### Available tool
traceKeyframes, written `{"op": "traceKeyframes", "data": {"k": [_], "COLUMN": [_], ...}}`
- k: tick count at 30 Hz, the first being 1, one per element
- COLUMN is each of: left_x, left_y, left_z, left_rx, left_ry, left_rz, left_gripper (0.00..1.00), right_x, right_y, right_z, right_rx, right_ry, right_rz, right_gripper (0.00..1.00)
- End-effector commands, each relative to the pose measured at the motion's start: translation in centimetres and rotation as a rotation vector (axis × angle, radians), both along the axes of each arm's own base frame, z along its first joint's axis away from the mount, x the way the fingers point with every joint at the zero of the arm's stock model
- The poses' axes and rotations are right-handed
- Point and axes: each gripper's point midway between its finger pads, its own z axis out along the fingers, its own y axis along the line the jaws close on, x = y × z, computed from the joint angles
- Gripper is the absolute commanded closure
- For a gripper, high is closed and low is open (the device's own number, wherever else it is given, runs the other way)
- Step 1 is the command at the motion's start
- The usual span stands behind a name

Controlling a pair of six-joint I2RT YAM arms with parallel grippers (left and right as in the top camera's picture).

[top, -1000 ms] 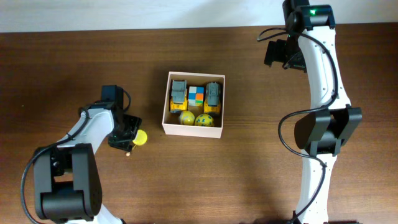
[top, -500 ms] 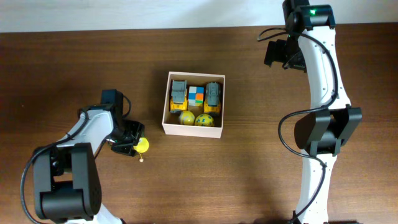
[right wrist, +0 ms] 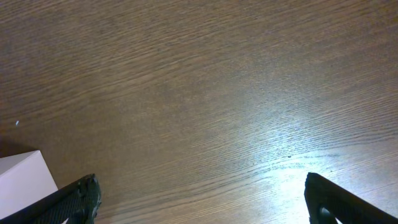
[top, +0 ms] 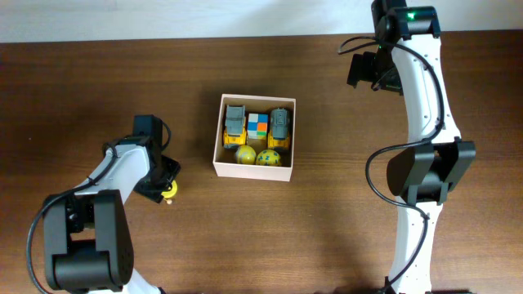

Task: Pack container
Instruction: 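Lower the left gripper and align it on the wooden stick, then close the left gripper on the wooden stick and lift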

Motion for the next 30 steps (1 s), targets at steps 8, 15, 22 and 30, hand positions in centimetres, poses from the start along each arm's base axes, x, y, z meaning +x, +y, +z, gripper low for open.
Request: {"op": "traceKeyframes", "data": {"k": [8, 15, 22, 30], "left_x": [0.7, 2.9, 0.7, 1.5], "left_y": [1.1, -2.9, -3.0, 0.7], "left_z": [-2.7, -2.5, -2.7, -2.6], "left_rx": [0.050, -0.134, -0.157, 0.059], "left_ry": [0.033, -0.090, -0.005, 0.050], "left_rz": [-0.258, -0.609, -0.749, -0.779], "left_gripper": [0.41, 0.42, 0.53, 0.01], "right_x": [-0.1, -0.1, -0.1, -0.1], "right_y": [-0.2, -0.2, -0.2, -0.2], "right_z": [0.7, 0.7, 0.7, 0.7], "right_rx": [-0.004, -0.004, -0.004, -0.004], "right_ry": [-0.015, -0.015, -0.015, -0.015], "right_rz": [-0.008, -0.008, -0.008, -0.008], "right_gripper": [0.01, 0.01, 0.01, 0.01]}}
